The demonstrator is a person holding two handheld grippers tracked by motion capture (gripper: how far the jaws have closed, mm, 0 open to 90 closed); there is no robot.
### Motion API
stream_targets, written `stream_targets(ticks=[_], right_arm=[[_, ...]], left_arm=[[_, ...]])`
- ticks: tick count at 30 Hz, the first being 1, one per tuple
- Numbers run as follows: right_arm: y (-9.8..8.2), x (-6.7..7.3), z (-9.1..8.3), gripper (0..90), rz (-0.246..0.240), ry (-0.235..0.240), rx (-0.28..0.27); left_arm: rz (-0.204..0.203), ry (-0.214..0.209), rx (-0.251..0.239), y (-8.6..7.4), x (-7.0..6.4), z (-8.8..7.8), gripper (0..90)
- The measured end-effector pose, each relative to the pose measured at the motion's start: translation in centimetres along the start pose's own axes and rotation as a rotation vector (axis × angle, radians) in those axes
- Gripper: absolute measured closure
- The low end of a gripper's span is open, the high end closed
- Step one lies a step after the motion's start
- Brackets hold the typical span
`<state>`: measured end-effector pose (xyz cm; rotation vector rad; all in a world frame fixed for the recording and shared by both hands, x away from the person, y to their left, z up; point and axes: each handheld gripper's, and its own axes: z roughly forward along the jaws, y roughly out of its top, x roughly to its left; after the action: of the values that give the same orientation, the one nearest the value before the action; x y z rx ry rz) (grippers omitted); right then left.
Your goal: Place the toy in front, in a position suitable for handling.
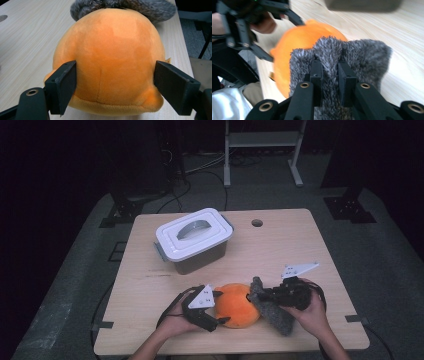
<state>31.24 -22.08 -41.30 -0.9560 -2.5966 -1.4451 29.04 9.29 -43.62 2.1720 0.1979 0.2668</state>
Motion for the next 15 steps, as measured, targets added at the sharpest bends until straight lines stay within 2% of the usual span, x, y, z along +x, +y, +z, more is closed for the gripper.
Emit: stream_targets(ticks=[4,6,11,15], right_arm=[[-0.9,-1.2,-0.4,75.9,0.050,-0.034,0.025],[-0.9,-1.3,-0.5,75.9,0.054,-0.034,0.023],[0.5,0.9,-1.4,76.0,-0.010,0.003,-0.046],[1.5,3.2,-0.5,75.7,-0.095,0.018,-0.036]], left_arm=[[-0.008,0.000,-0.001,-0.1,0.1,0.0,19.8],[-0.012,0.003,0.004,-0.1,0.2,0.0,19.8],[-0.079,0.010,-0.010,0.3,0.8,0.4,20.0],[-0.153,0.024,-0.029,0.7,1.2,0.8,19.9]])
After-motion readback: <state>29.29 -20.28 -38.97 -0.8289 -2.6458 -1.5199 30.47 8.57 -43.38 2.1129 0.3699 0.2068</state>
